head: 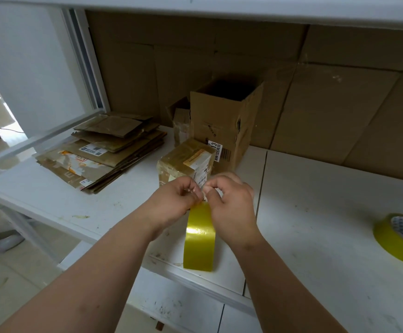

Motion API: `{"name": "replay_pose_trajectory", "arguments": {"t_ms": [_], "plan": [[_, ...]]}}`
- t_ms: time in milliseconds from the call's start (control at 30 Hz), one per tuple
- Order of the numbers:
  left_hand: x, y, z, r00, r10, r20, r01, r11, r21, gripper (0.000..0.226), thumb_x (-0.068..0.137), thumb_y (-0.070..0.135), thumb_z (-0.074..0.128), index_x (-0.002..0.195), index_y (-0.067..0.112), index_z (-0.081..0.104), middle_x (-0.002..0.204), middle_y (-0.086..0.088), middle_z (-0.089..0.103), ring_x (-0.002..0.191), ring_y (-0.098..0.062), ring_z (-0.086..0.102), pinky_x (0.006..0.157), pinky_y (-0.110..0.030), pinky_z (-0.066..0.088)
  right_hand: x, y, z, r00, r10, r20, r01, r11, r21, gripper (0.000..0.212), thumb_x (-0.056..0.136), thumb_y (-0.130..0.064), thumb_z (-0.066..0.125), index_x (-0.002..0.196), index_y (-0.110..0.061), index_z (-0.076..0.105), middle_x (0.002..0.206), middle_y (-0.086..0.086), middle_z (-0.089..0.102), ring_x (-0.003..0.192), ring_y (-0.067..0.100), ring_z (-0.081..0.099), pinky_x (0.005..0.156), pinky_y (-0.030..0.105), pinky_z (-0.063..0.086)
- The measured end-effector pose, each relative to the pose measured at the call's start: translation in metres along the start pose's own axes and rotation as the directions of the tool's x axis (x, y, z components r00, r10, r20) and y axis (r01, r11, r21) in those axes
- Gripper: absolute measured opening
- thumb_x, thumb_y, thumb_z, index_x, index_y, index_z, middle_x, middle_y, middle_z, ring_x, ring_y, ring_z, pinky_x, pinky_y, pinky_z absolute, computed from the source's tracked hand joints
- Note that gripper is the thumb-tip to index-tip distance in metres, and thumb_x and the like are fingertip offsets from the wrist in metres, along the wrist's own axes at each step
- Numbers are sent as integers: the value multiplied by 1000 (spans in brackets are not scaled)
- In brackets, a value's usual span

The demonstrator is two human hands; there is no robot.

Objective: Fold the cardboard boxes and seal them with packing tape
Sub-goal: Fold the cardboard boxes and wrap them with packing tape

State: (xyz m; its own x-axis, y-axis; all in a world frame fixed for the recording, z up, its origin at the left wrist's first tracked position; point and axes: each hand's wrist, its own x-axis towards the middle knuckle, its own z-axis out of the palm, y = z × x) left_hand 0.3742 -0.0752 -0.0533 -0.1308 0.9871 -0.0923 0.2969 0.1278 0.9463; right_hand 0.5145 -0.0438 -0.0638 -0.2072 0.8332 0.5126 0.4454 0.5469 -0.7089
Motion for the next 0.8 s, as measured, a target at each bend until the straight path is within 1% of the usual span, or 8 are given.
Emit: {"name": "replay_pose_trajectory", "arguments": {"t_ms": [100,167,267,433,567,667,733,800], "plan": [[-1,0,4,999,25,-22,-25,1000,5,15,95,28,64,86,17,65,86,-18,68,75,-16,58,80,-46,52,2,6,-6,984,160,79,-166,982,88,14,93,-18,64,81,-25,68,91,-15,60,90,10,59,94,43,46],[-1,0,9,999,11,-51,-13,999,-44,20,97,29,61,91,11,68,90,-18,69,77,-17,58,84,-46,53,5,10,-12,945,291,151,-315,933,173,12,94,-23,65,84,-26,71,89,-12,66,85,5,61,85,32,51],[-1,1,18,988,7,-155,-21,996,-85,20,96,27,63,83,16,73,75,1,68,69,-7,57,74,-30,48,4,12,-19,906,377,190,-422,827,371,20,92,-18,69,77,-31,71,71,-22,69,70,-11,61,64,7,45],[-4,4,33,966,-9,-258,-39,983,-181,14,89,26,71,78,24,79,74,7,73,64,2,63,64,-17,48,-1,18,-31,889,410,203,-457,777,433,21,90,-17,71,77,-33,71,67,-24,69,64,-12,61,59,4,46],[-7,12,42,949,-9,-315,-78,962,-260,11,88,26,72,80,31,77,81,-1,76,77,-8,69,70,-19,52,-6,25,-40,874,442,202,-483,749,454,17,90,-19,71,83,-34,73,71,-27,69,71,-16,62,59,1,43],[-10,19,50,953,68,-296,-124,976,-177,16,92,22,68,88,36,73,80,7,75,77,-4,69,62,-11,50,-10,29,-47,878,448,170,-472,745,472,18,90,-21,71,81,-36,72,76,-28,70,77,-14,63,63,2,45],[-14,23,57,955,114,-275,-150,982,-113,10,93,26,67,96,35,68,84,7,74,80,-6,70,65,-16,54,-12,31,-51,885,437,162,-456,738,498,18,90,-19,71,81,-35,72,78,-25,72,77,-10,65,65,4,47],[-20,26,65,952,157,-261,-179,982,-61,17,88,31,72,100,32,61,88,8,71,81,-6,69,68,-20,55,-14,30,-55,887,431,167,-451,729,515,18,91,-16,70,83,-32,73,78,-22,73,75,-7,67,66,8,50]]}}
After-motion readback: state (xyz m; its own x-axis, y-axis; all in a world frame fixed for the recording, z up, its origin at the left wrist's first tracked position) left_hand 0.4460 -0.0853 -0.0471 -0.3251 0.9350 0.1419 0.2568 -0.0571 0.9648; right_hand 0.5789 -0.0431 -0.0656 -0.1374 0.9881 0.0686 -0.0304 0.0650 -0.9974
